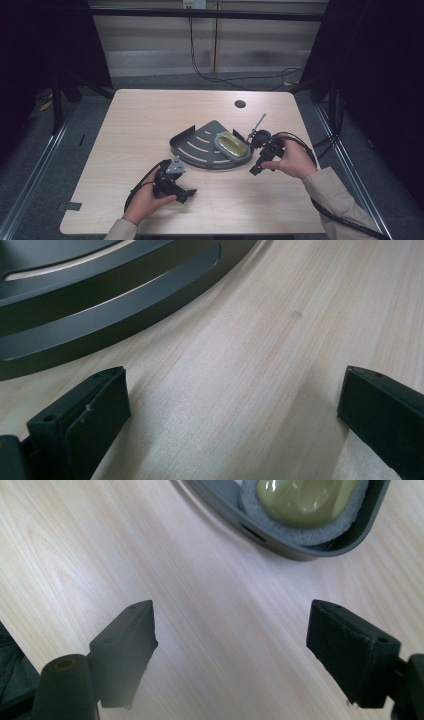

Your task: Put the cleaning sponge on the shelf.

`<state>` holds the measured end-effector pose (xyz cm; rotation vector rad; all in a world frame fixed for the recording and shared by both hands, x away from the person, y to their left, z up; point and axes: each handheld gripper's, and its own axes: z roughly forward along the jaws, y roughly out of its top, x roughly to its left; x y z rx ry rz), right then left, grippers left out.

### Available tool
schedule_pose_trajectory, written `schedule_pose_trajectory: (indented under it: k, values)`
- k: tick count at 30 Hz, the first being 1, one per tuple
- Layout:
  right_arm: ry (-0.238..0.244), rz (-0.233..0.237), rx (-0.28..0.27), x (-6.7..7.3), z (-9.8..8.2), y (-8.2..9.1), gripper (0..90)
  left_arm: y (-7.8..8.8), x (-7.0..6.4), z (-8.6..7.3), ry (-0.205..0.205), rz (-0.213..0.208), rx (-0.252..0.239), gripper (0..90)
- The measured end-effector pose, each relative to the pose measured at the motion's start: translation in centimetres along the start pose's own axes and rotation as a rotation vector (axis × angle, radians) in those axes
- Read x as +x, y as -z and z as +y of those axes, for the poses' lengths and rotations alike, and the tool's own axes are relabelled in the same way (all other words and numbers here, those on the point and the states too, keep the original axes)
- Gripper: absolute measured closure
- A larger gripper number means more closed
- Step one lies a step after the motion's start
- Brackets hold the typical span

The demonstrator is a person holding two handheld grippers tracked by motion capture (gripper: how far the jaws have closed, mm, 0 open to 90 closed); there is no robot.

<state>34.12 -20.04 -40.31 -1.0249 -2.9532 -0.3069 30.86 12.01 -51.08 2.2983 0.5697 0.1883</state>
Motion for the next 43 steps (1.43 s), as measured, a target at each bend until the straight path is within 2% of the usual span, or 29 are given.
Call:
schedule_pose_trajectory:
  k: [5,8,11,15,18,28,34,36,37,39,43]
  values:
    - [-0.009,0.011,0.001,0.1,-1.1,-0.3,19.9,0.0,0.0,0.0,-0.004,0.0,0.003,0.0]
    - [-0.009,-0.005,0.015,0.1,-1.8,-0.5,19.9,0.0,0.1,0.0,-0.008,-0.001,0.006,0.0]
    - [-0.016,0.004,0.025,0.1,-2.7,-0.8,19.9,0.0,0.0,0.0,-0.003,0.0,0.002,0.0]
    - [-0.021,-0.007,0.022,0.0,-4.0,-1.0,19.8,0.0,0.0,0.0,-0.003,0.0,0.002,0.0]
    - [-0.038,0.01,0.001,0.0,-4.9,-1.2,19.7,0.0,0.0,0.0,-0.003,0.0,0.002,0.0]
    - [-0.047,-0.015,0.009,0.6,-7.0,-2.0,20.2,0.0,0.1,0.0,-0.008,0.0,0.006,0.0]
    - [-0.079,-0.012,-0.052,0.7,-8.2,-2.6,20.6,0.0,0.0,0.0,-0.001,0.0,0.001,0.0]
    - [-0.11,-0.002,-0.107,0.6,-8.7,-2.8,21.1,0.0,0.0,0.0,0.0,0.0,0.0,0.0]
    - [-0.108,0.001,-0.118,0.6,-8.9,-2.9,21.6,0.0,0.0,0.0,-0.003,0.0,0.001,0.0]
    - [-0.098,-0.002,-0.103,0.6,-9.0,-3.1,21.6,0.0,0.0,0.0,-0.002,0.0,0.001,0.0]
    - [-0.095,0.006,-0.121,0.5,-8.9,-3.0,21.6,0.0,0.0,0.0,-0.001,0.0,0.001,0.0]
